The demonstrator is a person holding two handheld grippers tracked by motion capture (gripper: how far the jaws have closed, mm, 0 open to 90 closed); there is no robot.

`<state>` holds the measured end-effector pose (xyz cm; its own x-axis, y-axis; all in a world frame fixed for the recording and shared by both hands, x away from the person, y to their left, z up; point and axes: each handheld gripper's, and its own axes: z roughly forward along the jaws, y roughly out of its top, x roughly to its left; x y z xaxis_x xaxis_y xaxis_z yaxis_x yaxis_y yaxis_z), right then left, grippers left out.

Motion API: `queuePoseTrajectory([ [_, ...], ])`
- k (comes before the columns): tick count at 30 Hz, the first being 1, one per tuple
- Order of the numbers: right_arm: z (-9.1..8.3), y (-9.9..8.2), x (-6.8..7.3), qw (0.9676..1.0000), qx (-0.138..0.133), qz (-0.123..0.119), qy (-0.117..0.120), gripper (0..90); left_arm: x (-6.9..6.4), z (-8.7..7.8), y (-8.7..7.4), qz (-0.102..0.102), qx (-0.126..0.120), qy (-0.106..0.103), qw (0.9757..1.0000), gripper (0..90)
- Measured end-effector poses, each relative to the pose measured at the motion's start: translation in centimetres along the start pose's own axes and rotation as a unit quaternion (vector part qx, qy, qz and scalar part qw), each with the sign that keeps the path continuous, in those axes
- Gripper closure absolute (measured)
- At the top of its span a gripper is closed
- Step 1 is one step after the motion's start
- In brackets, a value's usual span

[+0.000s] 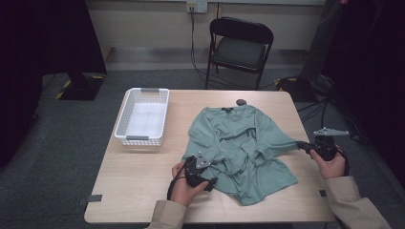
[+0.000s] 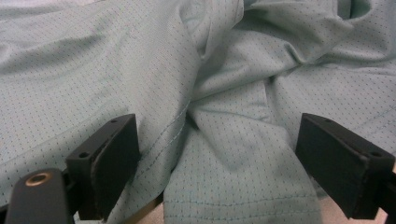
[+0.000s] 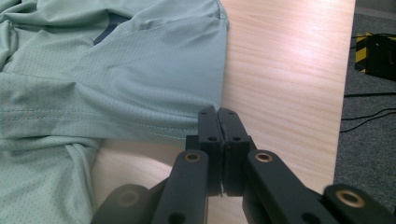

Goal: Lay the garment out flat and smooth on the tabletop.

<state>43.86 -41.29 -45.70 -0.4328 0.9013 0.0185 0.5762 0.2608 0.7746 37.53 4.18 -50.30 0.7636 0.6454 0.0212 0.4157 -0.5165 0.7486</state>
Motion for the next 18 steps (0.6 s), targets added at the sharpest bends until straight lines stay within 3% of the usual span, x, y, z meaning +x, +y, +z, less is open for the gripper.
queuePoseTrajectory([
  [12, -0.4, -0.1, -1.8, 0.9999, 0.003, 0.009, -0.011, 89.3, 0.0, 0.0, 0.0, 0.0, 0.0, 0.0, 1.0, 13.2],
  [18, -0.3, -0.4, -2.0, 0.9998, 0.004, 0.012, -0.014, 89.3, 0.0, 0.0, 0.0, 0.0, 0.0, 0.0, 1.0, 13.2],
])
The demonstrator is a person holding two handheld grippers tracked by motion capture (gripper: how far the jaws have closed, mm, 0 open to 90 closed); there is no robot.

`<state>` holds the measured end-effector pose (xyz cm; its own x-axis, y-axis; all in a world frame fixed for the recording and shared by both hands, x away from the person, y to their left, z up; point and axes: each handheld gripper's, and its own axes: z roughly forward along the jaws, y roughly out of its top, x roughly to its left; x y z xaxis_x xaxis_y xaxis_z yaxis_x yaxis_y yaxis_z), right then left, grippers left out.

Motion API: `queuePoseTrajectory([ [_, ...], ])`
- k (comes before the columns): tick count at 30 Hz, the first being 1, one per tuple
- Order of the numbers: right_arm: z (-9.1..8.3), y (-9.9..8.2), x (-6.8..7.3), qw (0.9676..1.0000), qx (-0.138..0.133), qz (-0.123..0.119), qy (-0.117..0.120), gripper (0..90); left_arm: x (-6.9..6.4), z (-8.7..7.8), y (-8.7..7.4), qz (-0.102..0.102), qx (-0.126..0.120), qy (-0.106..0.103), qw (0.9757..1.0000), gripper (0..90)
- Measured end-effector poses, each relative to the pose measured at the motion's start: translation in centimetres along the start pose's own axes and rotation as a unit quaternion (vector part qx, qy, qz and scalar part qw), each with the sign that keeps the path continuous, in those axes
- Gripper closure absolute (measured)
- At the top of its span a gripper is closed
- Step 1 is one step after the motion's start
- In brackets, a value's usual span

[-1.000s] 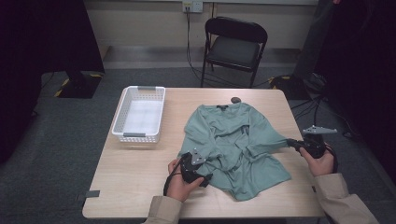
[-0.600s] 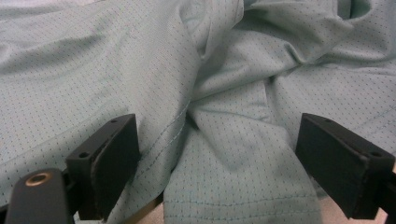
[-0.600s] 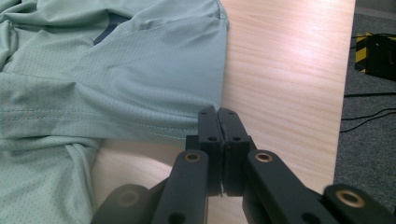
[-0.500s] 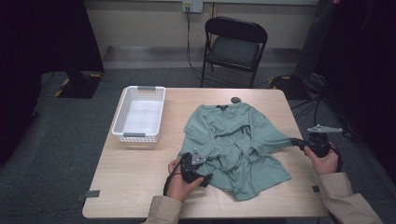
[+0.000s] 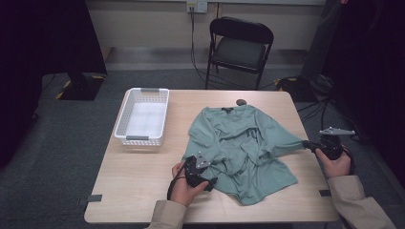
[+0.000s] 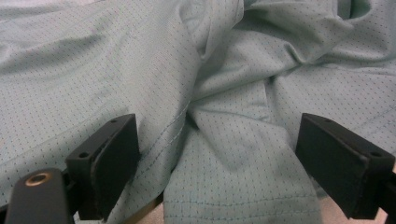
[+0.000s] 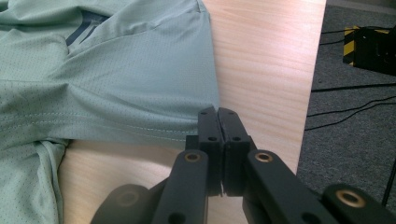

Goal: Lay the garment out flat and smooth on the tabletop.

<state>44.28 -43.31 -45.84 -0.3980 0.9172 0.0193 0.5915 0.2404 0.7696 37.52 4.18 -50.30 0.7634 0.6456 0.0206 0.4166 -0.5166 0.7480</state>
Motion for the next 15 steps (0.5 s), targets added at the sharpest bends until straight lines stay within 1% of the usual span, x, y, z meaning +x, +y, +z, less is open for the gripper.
queuePoseTrajectory([
  [5, -0.1, 0.27, -0.11, 1.0, 0.002, -0.003, -0.002, 89.2, 0.0, 0.0, 0.0, 0.0, 0.0, 0.0, 1.0, 13.3],
  [9, -0.31, 0.49, -0.27, 1.0, -0.001, -0.002, -0.003, 89.2, 0.01, 0.0, 0.0, 0.0, 0.0, 0.0, 1.0, 13.2],
  [15, -0.38, 0.6, -0.13, 1.0, -0.001, -0.006, -0.005, 89.2, 0.0, 0.0, 0.0, 0.0, 0.0, 0.0, 1.0, 13.2],
])
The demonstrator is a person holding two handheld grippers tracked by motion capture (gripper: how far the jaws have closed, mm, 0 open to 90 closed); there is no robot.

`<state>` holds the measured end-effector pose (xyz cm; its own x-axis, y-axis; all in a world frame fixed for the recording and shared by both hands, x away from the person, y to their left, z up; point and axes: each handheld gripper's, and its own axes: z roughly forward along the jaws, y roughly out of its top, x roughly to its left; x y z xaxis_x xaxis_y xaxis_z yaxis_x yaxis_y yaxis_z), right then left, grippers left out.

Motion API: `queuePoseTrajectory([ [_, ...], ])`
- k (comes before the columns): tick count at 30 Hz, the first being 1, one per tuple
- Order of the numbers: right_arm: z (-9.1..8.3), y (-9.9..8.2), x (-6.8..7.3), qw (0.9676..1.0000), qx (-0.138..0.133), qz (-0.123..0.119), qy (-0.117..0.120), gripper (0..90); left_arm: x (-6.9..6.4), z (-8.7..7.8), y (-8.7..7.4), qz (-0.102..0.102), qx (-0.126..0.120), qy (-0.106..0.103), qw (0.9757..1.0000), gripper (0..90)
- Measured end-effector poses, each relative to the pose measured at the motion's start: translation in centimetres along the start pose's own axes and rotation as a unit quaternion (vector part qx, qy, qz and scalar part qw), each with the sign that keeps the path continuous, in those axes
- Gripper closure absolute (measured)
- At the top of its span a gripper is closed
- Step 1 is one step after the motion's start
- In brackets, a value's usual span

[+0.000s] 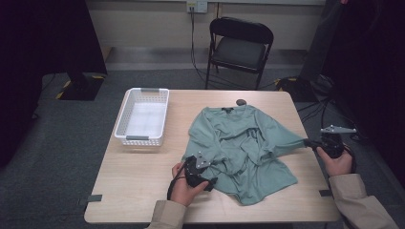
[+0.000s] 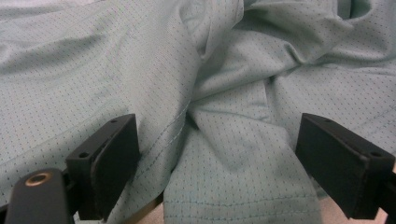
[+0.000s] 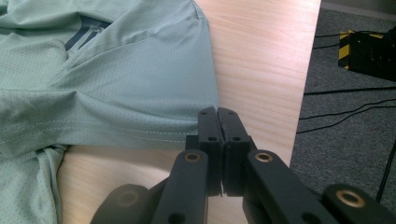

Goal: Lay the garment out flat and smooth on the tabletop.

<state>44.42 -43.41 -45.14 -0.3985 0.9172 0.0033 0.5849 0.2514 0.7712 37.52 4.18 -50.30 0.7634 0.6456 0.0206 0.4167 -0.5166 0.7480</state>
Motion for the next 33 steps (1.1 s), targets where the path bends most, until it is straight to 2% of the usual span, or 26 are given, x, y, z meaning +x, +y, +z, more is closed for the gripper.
queuePoseTrajectory([
  [7, 0.2, 0.2, -0.8, 0.9999, 0.008, -0.002, -0.009, 89.3, 0.0, 0.0, 0.0, 0.0, 0.0, 0.0, 1.0, 13.2],
  [9, 0.1, 0.6, -1.6, 0.9998, 0.009, -0.001, -0.019, 89.3, 0.0, 0.0, 0.0, 0.0, 0.0, 0.0, 1.0, 13.2],
  [11, 0.0, 1.1, -2.8, 0.9992, 0.009, 0.01, -0.038, 88.9, 0.0, 0.0, 0.0, 0.0, 0.0, 0.0, 1.0, 13.2],
  [12, 0.0, 1.3, -3.4, 0.9987, 0.008, 0.013, -0.049, 86.2, 0.0, 0.0, 0.0, 0.0, 0.0, -0.001, 1.0, 13.2],
  [13, 0.0, 1.4, -4.0, 0.998, 0.004, 0.021, -0.059, 78.9, 0.0, 0.0, 0.0, 0.0, 0.0, -0.001, 1.0, 13.1],
  [15, -0.1, 1.5, -4.2, 0.9979, -0.001, 0.023, -0.062, 73.6, 0.0, 0.0, 0.0, 0.001, 0.0, 0.0, 1.0, 13.1],
  [17, -0.2, 1.3, -3.1, 0.9988, -0.005, 0.012, -0.046, 72.9, 0.0, 0.0, 0.0, 0.001, 0.0, -0.001, 1.0, 13.1],
  [21, -0.7, 0.0, 0.1, 0.9998, -0.013, -0.01, -0.007, 68.9, 0.0, 0.0, 0.0, 0.001, 0.0, -0.001, 1.0, 13.0],
  [27, 0.1, -3.2, 4.5, 0.9984, 0.0, -0.031, 0.047, 66.0, 0.0, 0.0, 0.0, 0.001, 0.0, 0.0, 1.0, 13.1],
  [31, 0.6, -4.3, 5.9, 0.9977, 0.01, -0.046, 0.049, 64.2, 0.0, 0.0, 0.0, 0.001, 0.0, -0.001, 1.0, 13.0],
  [33, 0.9, -4.4, 6.1, 0.9976, 0.017, -0.054, 0.04, 63.8, 0.0, 0.0, 0.0, 0.001, 0.0, 0.0, 1.0, 13.1],
])
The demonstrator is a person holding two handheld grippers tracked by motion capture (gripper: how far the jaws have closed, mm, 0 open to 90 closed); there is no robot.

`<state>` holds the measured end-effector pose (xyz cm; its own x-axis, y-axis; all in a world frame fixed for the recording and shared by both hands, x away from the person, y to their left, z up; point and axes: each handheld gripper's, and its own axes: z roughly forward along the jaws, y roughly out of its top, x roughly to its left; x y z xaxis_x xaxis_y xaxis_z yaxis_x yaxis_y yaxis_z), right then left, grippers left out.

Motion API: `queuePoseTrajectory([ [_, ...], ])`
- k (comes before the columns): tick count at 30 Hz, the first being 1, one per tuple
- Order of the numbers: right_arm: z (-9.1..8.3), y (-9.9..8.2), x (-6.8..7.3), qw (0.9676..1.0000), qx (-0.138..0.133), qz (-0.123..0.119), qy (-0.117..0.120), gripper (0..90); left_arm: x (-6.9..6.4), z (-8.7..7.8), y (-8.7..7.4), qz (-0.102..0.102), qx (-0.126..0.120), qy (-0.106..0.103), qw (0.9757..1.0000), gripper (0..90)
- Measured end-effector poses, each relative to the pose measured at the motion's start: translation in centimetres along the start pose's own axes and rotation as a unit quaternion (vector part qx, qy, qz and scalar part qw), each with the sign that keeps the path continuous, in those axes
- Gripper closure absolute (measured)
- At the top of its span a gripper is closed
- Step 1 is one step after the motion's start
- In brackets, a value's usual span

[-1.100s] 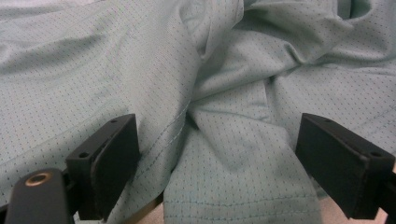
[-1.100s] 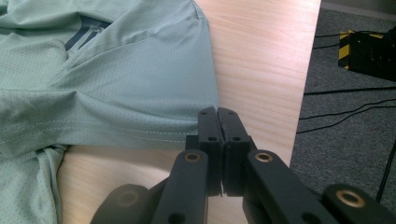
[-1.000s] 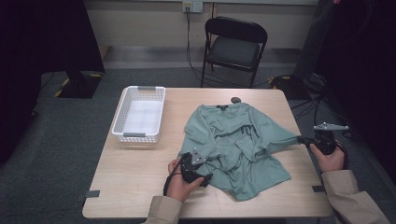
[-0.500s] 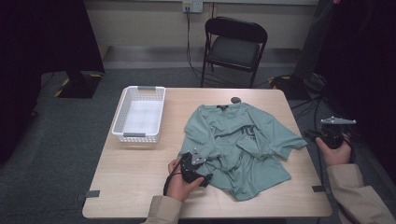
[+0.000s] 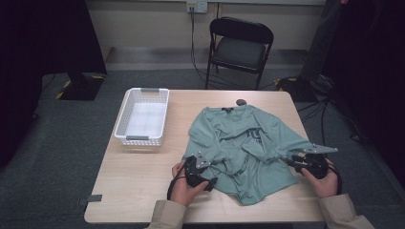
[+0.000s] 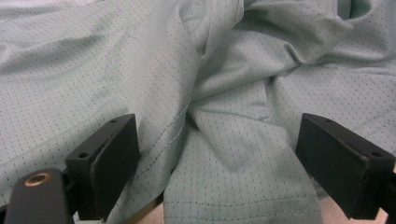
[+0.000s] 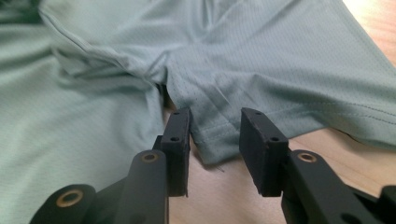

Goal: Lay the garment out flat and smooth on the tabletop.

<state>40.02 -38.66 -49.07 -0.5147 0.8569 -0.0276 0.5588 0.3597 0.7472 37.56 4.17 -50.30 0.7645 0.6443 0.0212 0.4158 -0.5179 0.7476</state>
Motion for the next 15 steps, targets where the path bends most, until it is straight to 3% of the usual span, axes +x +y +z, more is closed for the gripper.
queuePoseTrajectory([
  [3, 0.4, -0.1, -0.1, 0.9999, 0.008, -0.005, -0.004, 67.3, 0.0, 0.0, 0.0, 0.0, 0.0, 0.0, 1.0, 13.1],
  [6, 0.5, 0.0, -0.2, 0.9999, 0.009, -0.014, -0.003, 81.7, 0.0, 0.0, 0.0, 0.0, 0.0, 0.0, 1.0, 13.1],
  [8, 0.4, 0.0, -0.3, 0.9998, 0.009, -0.015, -0.002, 85.4, 0.0, 0.0, 0.0, 0.0, 0.0, 0.0, 1.0, 13.1],
  [15, -1.9, -1.7, -2.0, 1.0, 0.006, 0.003, -0.007, 86.2, 0.0, 0.0, 0.0, 0.0, 0.0, 0.0, 1.0, 13.1],
])
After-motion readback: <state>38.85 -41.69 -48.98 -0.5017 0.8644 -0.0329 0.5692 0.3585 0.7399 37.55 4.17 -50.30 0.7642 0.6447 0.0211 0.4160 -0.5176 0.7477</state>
